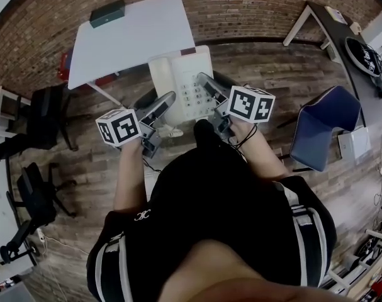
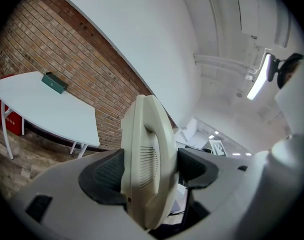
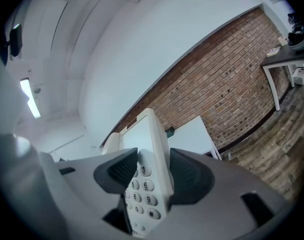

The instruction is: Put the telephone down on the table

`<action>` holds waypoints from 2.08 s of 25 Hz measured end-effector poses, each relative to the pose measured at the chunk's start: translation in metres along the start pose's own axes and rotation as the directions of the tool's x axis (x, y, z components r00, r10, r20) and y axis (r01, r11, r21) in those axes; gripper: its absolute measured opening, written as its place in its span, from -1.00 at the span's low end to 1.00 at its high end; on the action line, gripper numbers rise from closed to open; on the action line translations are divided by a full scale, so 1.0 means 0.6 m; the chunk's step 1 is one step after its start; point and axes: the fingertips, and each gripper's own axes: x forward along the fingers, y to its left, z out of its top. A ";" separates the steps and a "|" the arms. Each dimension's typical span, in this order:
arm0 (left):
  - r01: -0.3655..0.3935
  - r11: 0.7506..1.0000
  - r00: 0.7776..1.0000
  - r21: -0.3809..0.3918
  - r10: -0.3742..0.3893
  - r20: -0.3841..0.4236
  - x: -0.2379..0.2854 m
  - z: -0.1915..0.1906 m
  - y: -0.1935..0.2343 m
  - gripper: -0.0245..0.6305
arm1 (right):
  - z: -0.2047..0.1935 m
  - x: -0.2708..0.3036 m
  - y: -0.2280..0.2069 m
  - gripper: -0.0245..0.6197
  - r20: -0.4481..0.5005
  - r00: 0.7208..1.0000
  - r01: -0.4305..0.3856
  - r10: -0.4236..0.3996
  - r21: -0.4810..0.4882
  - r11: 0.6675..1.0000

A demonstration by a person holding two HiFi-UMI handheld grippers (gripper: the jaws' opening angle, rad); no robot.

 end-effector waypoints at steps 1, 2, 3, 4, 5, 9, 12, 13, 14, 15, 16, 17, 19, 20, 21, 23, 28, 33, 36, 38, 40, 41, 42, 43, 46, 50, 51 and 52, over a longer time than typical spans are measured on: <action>-0.002 1.000 1.000 0.001 0.002 0.001 0.003 0.005 0.007 0.09 | 0.006 0.008 -0.002 -0.35 0.004 1.000 0.000 0.000 -0.005 1.000; -0.002 1.000 1.000 0.000 0.002 0.001 0.008 0.011 0.014 0.09 | 0.013 0.016 -0.005 -0.35 0.008 1.000 0.001 -0.001 -0.011 1.000; -0.003 1.000 1.000 -0.001 0.003 0.001 0.014 0.018 0.021 0.09 | 0.020 0.026 -0.009 -0.35 0.010 1.000 0.002 -0.002 -0.014 1.000; -0.004 1.000 1.000 -0.002 0.004 -0.001 0.020 0.025 0.029 0.09 | 0.025 0.036 -0.014 -0.35 0.009 1.000 0.002 -0.002 -0.015 1.000; -0.005 1.000 1.000 -0.003 0.005 -0.004 0.026 0.031 0.037 0.09 | 0.028 0.046 -0.019 -0.35 0.007 1.000 0.003 -0.002 -0.012 1.000; -0.004 1.000 1.000 0.001 0.004 -0.011 0.052 0.062 0.075 0.09 | 0.046 0.091 -0.043 -0.35 0.007 1.000 0.002 -0.002 0.003 1.000; -0.006 1.000 1.000 0.000 0.006 -0.016 0.082 0.091 0.109 0.09 | 0.063 0.135 -0.070 -0.35 -0.001 1.000 0.000 0.000 0.020 1.000; -0.007 1.000 1.000 -0.001 0.007 -0.018 0.092 0.101 0.121 0.09 | 0.071 0.149 -0.079 -0.35 -0.004 1.000 0.001 -0.001 0.021 1.000; -0.008 1.000 1.000 -0.003 0.008 -0.021 0.102 0.111 0.133 0.09 | 0.080 0.165 -0.086 -0.35 -0.003 1.000 0.002 -0.002 0.018 1.000; -0.010 1.000 1.000 -0.005 0.010 -0.024 0.111 0.123 0.147 0.09 | 0.091 0.181 -0.093 -0.35 -0.003 1.000 0.003 -0.003 0.016 1.000; -0.014 1.000 1.000 -0.007 0.014 -0.026 0.121 0.136 0.160 0.09 | 0.100 0.199 -0.100 -0.35 -0.005 1.000 0.002 -0.002 0.019 1.000; -0.017 1.000 0.999 -0.011 0.017 -0.029 0.132 0.148 0.174 0.09 | 0.110 0.216 -0.109 -0.35 -0.009 1.000 0.001 -0.001 0.023 1.000; -0.022 1.000 0.999 -0.020 0.021 -0.033 0.156 0.172 0.201 0.09 | 0.127 0.249 -0.130 -0.35 -0.022 1.000 0.006 -0.005 0.035 0.999; -0.023 0.999 0.999 -0.025 0.023 -0.034 0.169 0.183 0.214 0.09 | 0.136 0.265 -0.141 -0.35 -0.030 0.999 0.011 -0.010 0.040 0.999; -0.025 0.999 0.999 -0.032 0.024 -0.035 0.182 0.196 0.227 0.09 | 0.147 0.281 -0.152 -0.35 -0.036 0.999 0.017 -0.015 0.042 0.999; -0.032 0.999 0.999 -0.043 0.030 -0.037 0.209 0.223 0.255 0.09 | 0.174 0.315 -0.171 -0.35 -0.040 0.999 0.018 -0.016 0.045 0.999; -0.043 0.996 0.998 -0.073 0.039 -0.052 0.284 0.283 0.317 0.09 | 0.226 0.395 -0.238 -0.35 -0.076 0.997 0.035 -0.029 0.075 0.997; -0.068 0.992 0.996 -0.106 0.062 -0.060 0.350 0.338 0.378 0.08 | 0.284 0.477 -0.289 -0.35 -0.112 0.993 0.030 -0.022 0.067 0.997; -0.080 0.990 0.995 -0.116 0.073 -0.064 0.385 0.370 0.416 0.08 | 0.306 0.524 -0.323 -0.35 -0.129 0.991 0.032 -0.021 0.088 0.996; -0.082 0.988 0.996 -0.129 0.075 -0.057 0.404 0.382 0.440 0.08 | 0.311 0.549 -0.344 -0.35 -0.140 0.990 0.035 -0.020 0.104 0.994; -0.092 0.985 0.995 -0.145 0.084 -0.059 0.419 0.386 0.468 0.08 | 0.317 0.572 -0.363 -0.35 -0.151 0.988 0.044 -0.028 0.099 0.994; -0.101 0.983 0.994 -0.155 0.092 -0.066 0.427 0.386 0.483 0.08 | 0.320 0.582 -0.371 -0.35 -0.158 0.987 0.050 -0.035 0.093 0.994; -0.113 0.980 0.992 -0.165 0.101 -0.078 0.433 0.384 0.497 0.08 | 0.321 0.593 -0.380 -0.35 -0.168 0.985 0.057 -0.042 0.090 0.994; -0.124 0.977 0.990 -0.172 0.110 -0.091 0.438 0.383 0.509 0.07 | 0.318 0.603 -0.388 -0.35 -0.180 0.983 0.064 -0.046 0.094 0.993; -0.122 0.973 0.988 -0.196 0.101 -0.114 0.451 0.393 0.533 0.07 | 0.309 0.634 -0.406 -0.35 -0.204 0.977 0.083 -0.057 0.118 0.990; -0.106 0.977 0.986 -0.186 0.079 -0.147 0.463 0.415 0.565 0.07 | 0.314 0.667 -0.416 -0.35 -0.190 0.979 0.103 -0.077 0.129 0.986; -0.104 0.978 0.985 -0.183 0.076 -0.152 0.467 0.420 0.573 0.07 | 0.316 0.675 -0.420 -0.35 -0.185 0.979 0.107 -0.081 0.133 0.985; -0.102 0.978 0.985 -0.181 0.073 -0.158 0.470 0.423 0.581 0.06 | 0.316 0.683 -0.424 -0.35 -0.183 0.979 0.111 -0.085 0.136 0.984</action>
